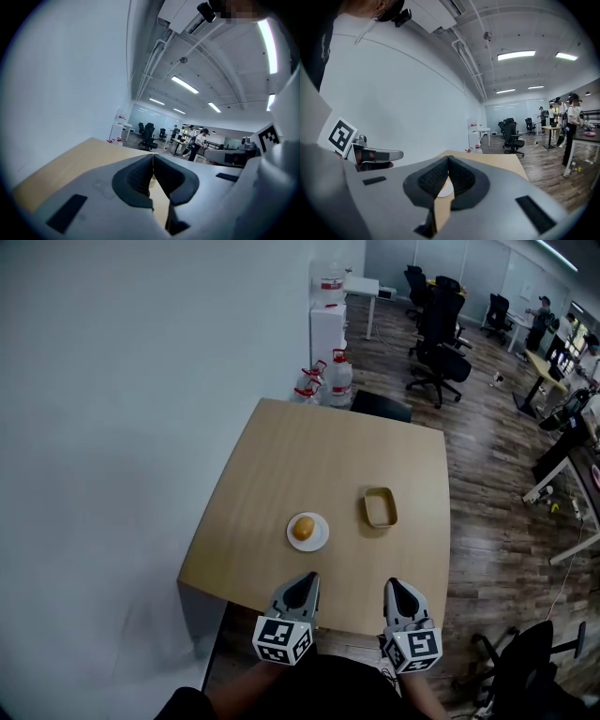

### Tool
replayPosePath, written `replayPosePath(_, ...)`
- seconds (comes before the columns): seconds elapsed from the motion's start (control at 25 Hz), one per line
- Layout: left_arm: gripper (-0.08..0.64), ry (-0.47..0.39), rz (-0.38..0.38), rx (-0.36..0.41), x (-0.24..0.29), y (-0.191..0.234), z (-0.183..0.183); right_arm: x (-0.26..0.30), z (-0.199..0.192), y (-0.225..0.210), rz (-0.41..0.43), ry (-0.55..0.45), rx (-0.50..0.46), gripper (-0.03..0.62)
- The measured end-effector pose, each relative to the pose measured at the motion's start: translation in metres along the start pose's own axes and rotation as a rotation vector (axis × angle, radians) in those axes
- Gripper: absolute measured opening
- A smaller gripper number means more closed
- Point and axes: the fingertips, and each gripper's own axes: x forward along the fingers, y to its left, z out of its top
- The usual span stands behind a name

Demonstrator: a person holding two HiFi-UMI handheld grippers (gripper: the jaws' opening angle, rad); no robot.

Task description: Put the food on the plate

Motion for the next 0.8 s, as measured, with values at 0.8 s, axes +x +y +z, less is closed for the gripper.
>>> replayPosePath(0.8,0.015,-0.041,0.013,0.036,-0.028,-0.042,-0.004,-0.045,-0.004,0.002,-0.029,0.003,-0.13,0.06)
